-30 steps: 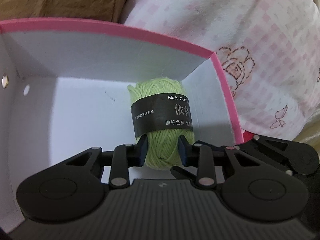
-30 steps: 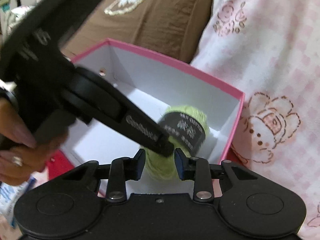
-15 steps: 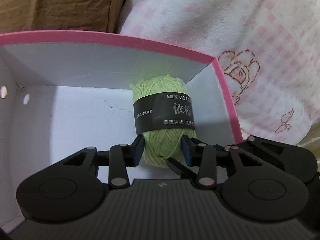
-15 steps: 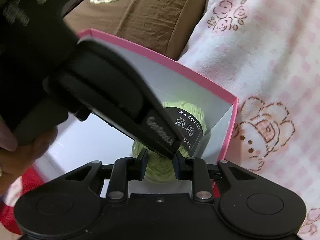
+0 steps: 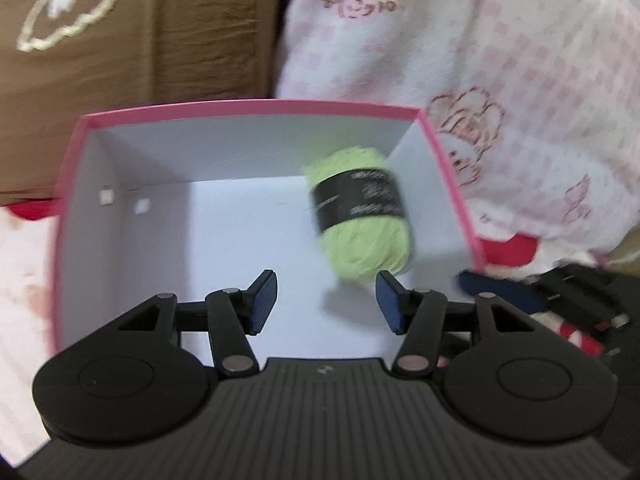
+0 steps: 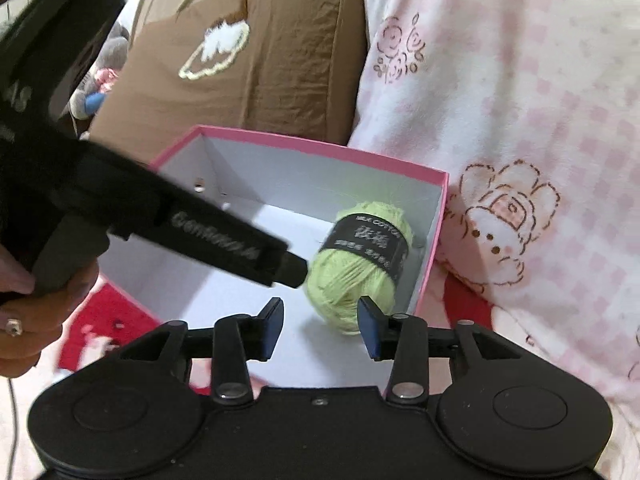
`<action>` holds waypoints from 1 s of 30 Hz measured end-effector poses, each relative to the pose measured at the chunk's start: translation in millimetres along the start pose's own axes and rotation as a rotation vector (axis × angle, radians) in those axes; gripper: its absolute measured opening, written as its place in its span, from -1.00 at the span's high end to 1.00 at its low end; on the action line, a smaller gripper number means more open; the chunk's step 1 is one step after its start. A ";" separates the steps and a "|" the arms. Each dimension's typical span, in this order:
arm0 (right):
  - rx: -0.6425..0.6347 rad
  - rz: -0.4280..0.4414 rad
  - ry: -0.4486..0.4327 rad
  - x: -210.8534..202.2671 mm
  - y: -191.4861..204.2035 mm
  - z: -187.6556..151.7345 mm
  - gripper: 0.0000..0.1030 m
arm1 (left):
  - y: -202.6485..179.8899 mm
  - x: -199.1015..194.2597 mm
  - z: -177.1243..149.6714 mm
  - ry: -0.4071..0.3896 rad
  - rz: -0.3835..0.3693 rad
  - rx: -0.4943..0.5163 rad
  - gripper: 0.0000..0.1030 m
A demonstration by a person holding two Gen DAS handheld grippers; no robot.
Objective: Organize objects
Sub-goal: 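Open the left tool to drop the yarn ball into the box, then move the left tool to the blue wet-wipes pack and grasp it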
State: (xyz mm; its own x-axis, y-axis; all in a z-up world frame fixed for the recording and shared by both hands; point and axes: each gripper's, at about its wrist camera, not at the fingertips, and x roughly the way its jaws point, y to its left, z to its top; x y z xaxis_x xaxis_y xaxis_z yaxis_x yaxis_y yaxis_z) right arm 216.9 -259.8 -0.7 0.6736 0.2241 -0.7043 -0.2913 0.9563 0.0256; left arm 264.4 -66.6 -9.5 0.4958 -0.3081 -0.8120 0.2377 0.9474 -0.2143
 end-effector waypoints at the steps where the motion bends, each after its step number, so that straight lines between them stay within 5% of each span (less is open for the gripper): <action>1: 0.007 0.007 0.002 -5.6 1.4 -1.1 0.11 | 2.3 -5.8 -2.3 0.002 0.000 -0.002 -0.04; 9: 0.011 -0.006 0.021 -44.7 30.3 0.8 -0.16 | 4.0 -60.5 -22.6 -0.007 0.036 0.033 -0.12; 15: -0.036 -0.031 0.030 -70.9 57.8 -12.2 -0.19 | 5.0 -93.3 -38.1 -0.034 0.032 0.060 -0.29; 26: -0.083 -0.133 0.078 -110.7 93.6 -29.1 -0.73 | 7.1 -136.9 -76.1 0.025 0.032 0.123 -0.52; 30: -0.089 -0.124 0.075 -125.3 104.4 -32.8 -0.79 | 7.7 -146.2 -89.8 0.056 0.029 0.138 -0.59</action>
State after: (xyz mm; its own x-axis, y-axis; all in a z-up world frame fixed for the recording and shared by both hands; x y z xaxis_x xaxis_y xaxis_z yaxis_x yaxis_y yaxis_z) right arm 79.9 -194.2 67.0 0.6570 0.0872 -0.7488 -0.2704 0.9545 -0.1260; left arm 118.7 -6.5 58.9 0.4575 -0.2720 -0.8466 0.3382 0.9337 -0.1173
